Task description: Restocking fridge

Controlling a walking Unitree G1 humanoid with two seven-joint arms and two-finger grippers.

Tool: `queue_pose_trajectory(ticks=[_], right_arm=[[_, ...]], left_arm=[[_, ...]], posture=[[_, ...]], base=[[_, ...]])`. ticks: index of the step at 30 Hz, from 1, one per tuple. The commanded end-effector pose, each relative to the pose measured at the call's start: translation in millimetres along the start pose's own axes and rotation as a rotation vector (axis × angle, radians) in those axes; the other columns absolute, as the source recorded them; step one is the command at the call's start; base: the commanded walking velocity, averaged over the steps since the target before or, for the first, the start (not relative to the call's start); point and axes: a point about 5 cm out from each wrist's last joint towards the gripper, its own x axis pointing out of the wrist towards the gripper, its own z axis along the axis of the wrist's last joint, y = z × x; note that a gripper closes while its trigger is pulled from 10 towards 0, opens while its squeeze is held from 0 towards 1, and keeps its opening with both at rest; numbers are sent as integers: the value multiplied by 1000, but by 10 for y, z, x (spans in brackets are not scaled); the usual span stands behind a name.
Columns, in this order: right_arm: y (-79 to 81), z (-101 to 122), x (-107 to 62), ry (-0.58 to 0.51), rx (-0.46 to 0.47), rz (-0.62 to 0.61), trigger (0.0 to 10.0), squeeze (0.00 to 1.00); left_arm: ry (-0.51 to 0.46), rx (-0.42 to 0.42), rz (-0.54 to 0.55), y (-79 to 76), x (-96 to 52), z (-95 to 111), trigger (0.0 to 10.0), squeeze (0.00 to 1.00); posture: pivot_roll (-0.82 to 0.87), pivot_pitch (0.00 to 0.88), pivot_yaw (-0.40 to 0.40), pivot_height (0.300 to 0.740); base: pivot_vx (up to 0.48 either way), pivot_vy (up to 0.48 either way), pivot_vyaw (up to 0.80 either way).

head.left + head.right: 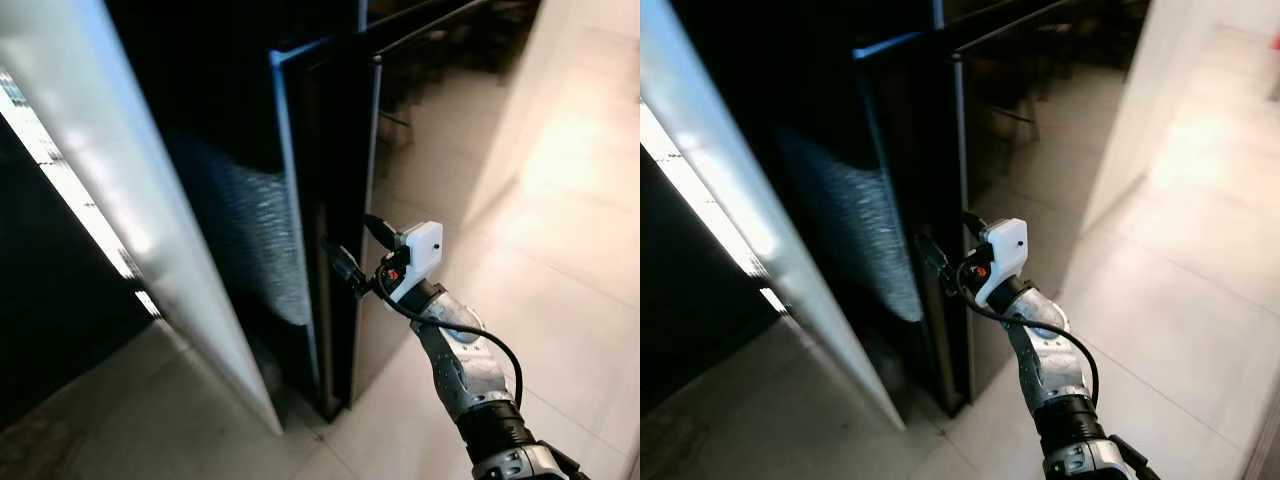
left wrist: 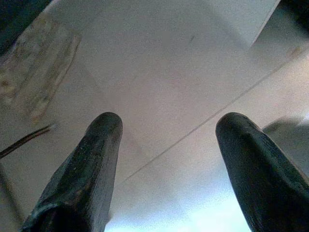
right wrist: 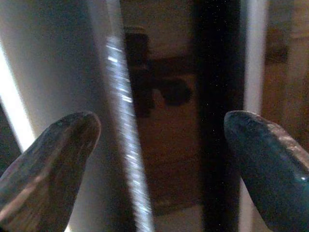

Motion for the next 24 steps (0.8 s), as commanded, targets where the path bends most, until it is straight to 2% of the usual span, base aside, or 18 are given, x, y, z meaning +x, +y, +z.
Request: queue_pose_trajectory(ticks=[1, 4, 5, 7, 10, 11, 13, 14, 15, 16, 17, 19, 21, 24], right_arm=[[1, -16, -43, 9, -14, -6, 10000, 0], [-166, -193, -534, 99, -5, -106, 10000, 0], [-290, -271, -806, 147, -10, -190, 10000, 0], [-559, -357, -1348, 225, -24, -395, 10000, 0], [-892, -471, -1969, 292, 4, -719, 10000, 0], [-989, -588, -2256, 354, 21, -874, 10000, 0], [-1006, -820, -2759, 498, 114, -1159, 10000, 0], [-927, -961, -2967, 613, 152, -1257, 10000, 0], [-754, -1153, -3109, 764, 196, -1267, 10000, 0], [-569, -1321, -3183, 886, 236, -1230, 10000, 0], [-427, -1438, -3197, 958, 269, -1184, 10000, 0], [-26, -1708, -3147, 1124, 294, -975, 10000, 0], [146, -1821, -3016, 1164, 276, -844, 10000, 0], [210, -1858, -2993, 1187, 280, -784, 10000, 0]], left_arm=[[-40, 4, -32, -86, 67, 137, 10000, 0], [-33, 8, -38, -90, 83, 156, 10000, 0], [-38, 3, -39, -74, 68, 142, 10000, 0], [-31, 2, -48, -65, 65, 129, 10000, 0], [-3, 8, -62, -109, 95, 142, 10000, 0], [13, 12, -69, -140, 109, 145, 10000, 0], [35, 20, -82, -188, 143, 177, 10000, 0], [52, 34, -87, -202, 165, 199, 10000, 0], [63, 47, -102, -232, 186, 227, 10000, 0], [72, 62, -116, -260, 200, 244, 10000, 0], [78, 63, -118, -275, 211, 258, 10000, 0], [97, 45, -109, -319, 235, 286, 10000, 0], [109, 31, -111, -381, 243, 296, 10000, 0], [153, 12, -106, -407, 206, 192, 10000, 0]], posture=[[-28, 0, 45, 740], [-50, 0, 47, 740], [-67, 0, 45, 740], [-84, 0, 44, 740], [-104, 0, 47, 740], [-105, 0, 45, 740], [-106, 0, 48, 740], [-118, 0, 52, 740], [-136, 0, 54, 740], [-137, 0, 54, 740], [-145, 0, 50, 740], [-130, 0, 31, 740], [-134, 0, 5, 740], [-118, 0, -18, 740]], base=[[0, 0, 0], [0, 0, 0], [0, 0, 0], [0, 0, 0], [0, 0, 0], [0, 0, 0], [0, 0, 0], [0, 0, 0], [0, 0, 0], [0, 0, 0], [0, 0, 0], [0, 0, 0], [0, 0, 0], [0, 0, 0]])
